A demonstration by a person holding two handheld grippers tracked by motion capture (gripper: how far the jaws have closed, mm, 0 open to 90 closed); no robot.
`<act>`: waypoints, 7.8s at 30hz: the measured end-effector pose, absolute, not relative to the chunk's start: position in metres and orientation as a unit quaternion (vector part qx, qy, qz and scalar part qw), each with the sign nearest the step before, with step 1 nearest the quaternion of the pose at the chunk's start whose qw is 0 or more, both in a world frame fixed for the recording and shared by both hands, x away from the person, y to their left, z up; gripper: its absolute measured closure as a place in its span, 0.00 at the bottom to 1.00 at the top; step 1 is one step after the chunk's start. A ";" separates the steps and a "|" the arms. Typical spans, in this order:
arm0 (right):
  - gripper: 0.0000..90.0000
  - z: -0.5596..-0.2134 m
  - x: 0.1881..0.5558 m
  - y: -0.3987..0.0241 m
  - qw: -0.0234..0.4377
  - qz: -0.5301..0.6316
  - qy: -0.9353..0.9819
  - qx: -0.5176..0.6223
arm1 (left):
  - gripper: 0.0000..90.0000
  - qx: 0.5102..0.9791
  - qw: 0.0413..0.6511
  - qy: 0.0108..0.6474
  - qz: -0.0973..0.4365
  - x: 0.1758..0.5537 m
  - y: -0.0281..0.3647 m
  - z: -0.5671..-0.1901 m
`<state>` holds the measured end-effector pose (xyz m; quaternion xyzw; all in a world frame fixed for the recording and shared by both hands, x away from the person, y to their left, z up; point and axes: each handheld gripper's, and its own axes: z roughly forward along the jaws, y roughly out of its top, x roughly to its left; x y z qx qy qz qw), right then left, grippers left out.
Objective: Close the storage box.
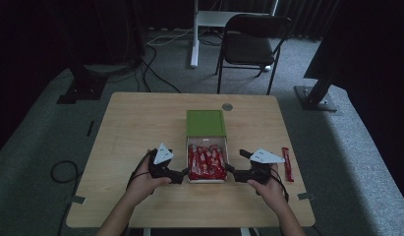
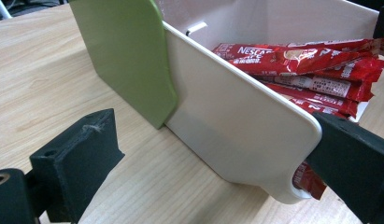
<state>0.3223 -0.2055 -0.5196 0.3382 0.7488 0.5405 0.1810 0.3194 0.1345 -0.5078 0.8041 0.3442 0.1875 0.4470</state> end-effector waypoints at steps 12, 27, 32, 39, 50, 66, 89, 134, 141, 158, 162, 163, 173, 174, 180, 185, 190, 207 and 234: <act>0.17 -0.519 0.334 -0.204 0.176 0.538 0.750 0.342 | 0.05 0.806 0.438 0.348 0.191 0.331 0.135 -0.505; 0.17 -0.519 0.345 -0.204 0.175 0.542 0.744 0.349 | 0.04 0.800 0.443 0.359 0.187 0.342 0.135 -0.506; 0.17 -0.519 0.348 -0.206 0.178 0.547 0.739 0.352 | 0.04 0.798 0.443 0.363 0.189 0.346 0.134 -0.505; 0.17 -0.518 0.355 -0.205 0.182 0.547 0.733 0.361 | 0.04 0.794 0.446 0.367 0.189 0.352 0.134 -0.504; 0.16 -0.516 0.368 -0.203 0.184 0.544 0.731 0.369 | 0.04 0.789 0.446 0.375 0.194 0.364 0.134 -0.503; 0.15 -0.516 0.385 -0.199 0.195 0.541 0.726 0.378 | 0.04 0.782 0.445 0.384 0.206 0.380 0.134 -0.503; 0.15 -0.518 0.403 -0.195 0.205 0.535 0.720 0.391 | 0.04 0.776 0.441 0.391 0.223 0.395 0.133 -0.503; 0.19 -0.511 0.377 -0.226 0.225 0.535 0.713 0.392 | 0.04 0.768 0.445 0.411 0.207 0.362 0.162 -0.504; 0.19 -0.518 0.372 -0.235 0.230 0.527 0.713 0.401 | 0.04 0.765 0.437 0.422 0.214 0.353 0.177 -0.508; 0.19 -0.541 0.347 -0.264 0.237 0.494 0.720 0.426 | 0.04 0.754 0.416 0.456 0.225 0.335 0.210 -0.521; 0.19 -0.546 0.341 -0.268 0.237 0.490 0.720 0.430 | 0.04 0.750 0.409 0.466 0.230 0.329 0.214 -0.523; 0.19 -0.547 0.340 -0.269 0.240 0.492 0.717 0.432 | 0.04 0.749 0.409 0.469 0.230 0.327 0.216 -0.523; 0.19 -0.557 0.330 -0.279 0.235 0.478 0.720 0.445 | 0.04 0.741 0.386 0.493 0.244 0.311 0.235 -0.535; 0.19 -0.557 0.329 -0.279 0.235 0.476 0.720 0.446 | 0.04 0.738 0.385 0.498 0.243 0.310 0.238 -0.536; 0.19 -0.562 0.329 -0.281 0.241 0.465 0.717 0.460 | 0.04 0.718 0.378 0.529 0.250 0.302 0.257 -0.544; 0.19 -0.567 0.330 -0.285 0.244 0.454 0.713 0.475 | 0.04 0.702 0.360 0.557 0.259 0.296 0.274 -0.548; 0.19 -0.570 0.331 -0.286 0.246 0.443 0.712 0.486 | 0.04 0.674 0.333 0.599 0.276 0.291 0.291 -0.550; 0.19 -0.574 0.337 -0.282 0.246 0.398 0.726 0.505 | 0.04 0.658 0.286 0.640 0.275 0.282 0.316 -0.564; 0.14 -0.577 0.344 -0.272 0.225 0.338 0.756 0.513 | 0.04 0.660 0.268 0.646 0.275 0.281 0.318 -0.570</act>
